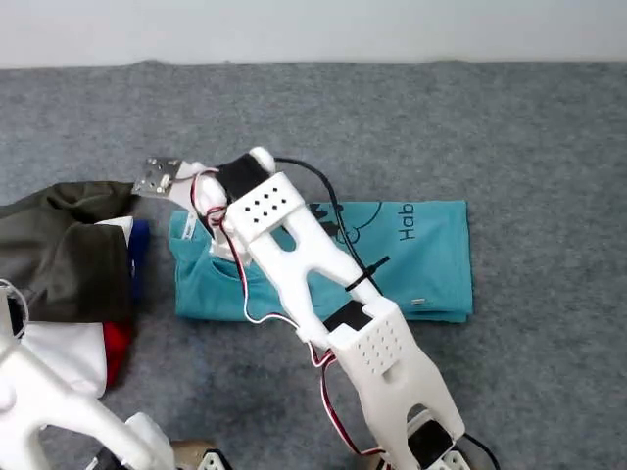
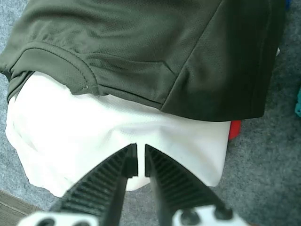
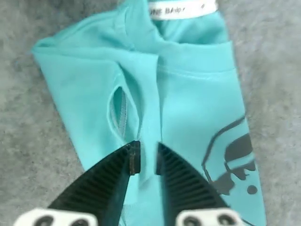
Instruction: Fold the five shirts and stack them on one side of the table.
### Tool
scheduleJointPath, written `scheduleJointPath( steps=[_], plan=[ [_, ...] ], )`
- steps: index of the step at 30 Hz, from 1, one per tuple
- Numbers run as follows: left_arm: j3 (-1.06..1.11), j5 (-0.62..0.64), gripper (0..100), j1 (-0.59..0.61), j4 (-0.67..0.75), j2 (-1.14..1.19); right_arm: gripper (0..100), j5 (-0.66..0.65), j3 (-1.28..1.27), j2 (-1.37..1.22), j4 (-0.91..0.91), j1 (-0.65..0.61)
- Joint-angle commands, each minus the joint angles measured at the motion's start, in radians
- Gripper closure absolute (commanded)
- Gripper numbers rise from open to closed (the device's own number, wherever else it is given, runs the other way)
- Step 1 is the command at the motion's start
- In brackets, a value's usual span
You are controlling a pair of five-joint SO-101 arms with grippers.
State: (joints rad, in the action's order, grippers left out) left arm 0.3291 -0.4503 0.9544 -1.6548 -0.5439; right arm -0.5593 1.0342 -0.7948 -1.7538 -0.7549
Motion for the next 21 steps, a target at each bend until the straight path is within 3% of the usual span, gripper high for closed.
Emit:
scheduleJointPath(
  steps=[1,10,21],
  plan=[
    [-0.005,-0.015,96,0.008,0.017,-0.026,98.0,0.057,0.04,0.019,-0.042,-0.007],
    [-0.004,-0.015,96,0.008,0.02,-0.026,98.2,0.084,-0.112,-0.012,-0.025,-0.102],
    [-0.004,-0.015,96,0.008,0.017,-0.025,98.0,0.08,-0.106,-0.183,0.179,0.031]
  ],
)
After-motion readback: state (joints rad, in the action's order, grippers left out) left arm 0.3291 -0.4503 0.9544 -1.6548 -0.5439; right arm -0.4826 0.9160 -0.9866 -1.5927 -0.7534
